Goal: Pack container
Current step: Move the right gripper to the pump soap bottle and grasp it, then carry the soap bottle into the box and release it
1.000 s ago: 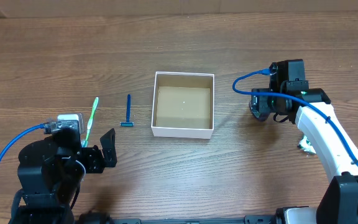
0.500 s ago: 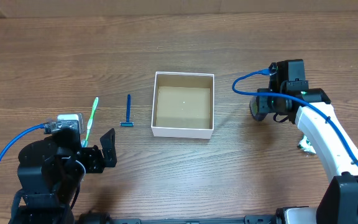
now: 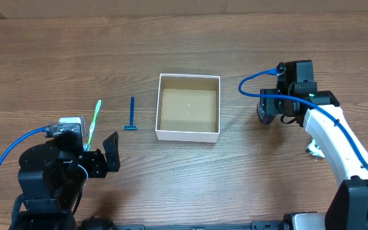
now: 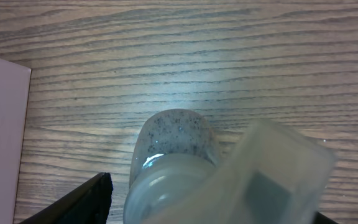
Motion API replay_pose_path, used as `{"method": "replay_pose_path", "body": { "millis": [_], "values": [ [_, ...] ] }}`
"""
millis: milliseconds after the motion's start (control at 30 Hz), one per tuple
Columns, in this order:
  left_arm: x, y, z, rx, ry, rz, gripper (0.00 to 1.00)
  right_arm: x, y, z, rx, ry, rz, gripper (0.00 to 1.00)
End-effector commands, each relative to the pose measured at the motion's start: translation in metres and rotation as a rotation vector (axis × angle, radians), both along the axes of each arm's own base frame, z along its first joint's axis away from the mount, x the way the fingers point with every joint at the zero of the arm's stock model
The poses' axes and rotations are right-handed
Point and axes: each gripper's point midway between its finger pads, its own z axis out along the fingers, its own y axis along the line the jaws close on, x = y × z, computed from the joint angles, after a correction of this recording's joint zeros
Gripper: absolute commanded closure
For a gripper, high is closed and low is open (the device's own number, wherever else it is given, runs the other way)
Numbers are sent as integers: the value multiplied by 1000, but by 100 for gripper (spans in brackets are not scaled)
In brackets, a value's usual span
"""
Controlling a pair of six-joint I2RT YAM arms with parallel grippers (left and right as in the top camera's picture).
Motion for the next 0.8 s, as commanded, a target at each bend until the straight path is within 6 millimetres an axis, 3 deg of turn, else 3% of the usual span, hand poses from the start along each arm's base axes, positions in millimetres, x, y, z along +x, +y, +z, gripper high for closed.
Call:
{"method": "replay_pose_path", "body": {
  "millis": [0,133,500,567,600,767],
  "values": [
    [0,-2,12,-9,-31,-8,0,1,-1,-6,2,9,-3,29],
    [0,-2,12,-9,-30,-7,0,0,-1,-15,3,19,-3,31],
    [0,-2,12,-9,-30,-8,0,-1,-1,-10,5,15,-7,75],
    [0,-2,12,-9,-30,-7,0,-2,3,11,13,-6,-10,92],
    [0,-2,12,-9,-31,-8,0,-3,8,30,20,-29,-6,96],
    [1,-2,13,-9,-37,-8,0,-25,60,171,26,-258,48,96]
  ]
}}
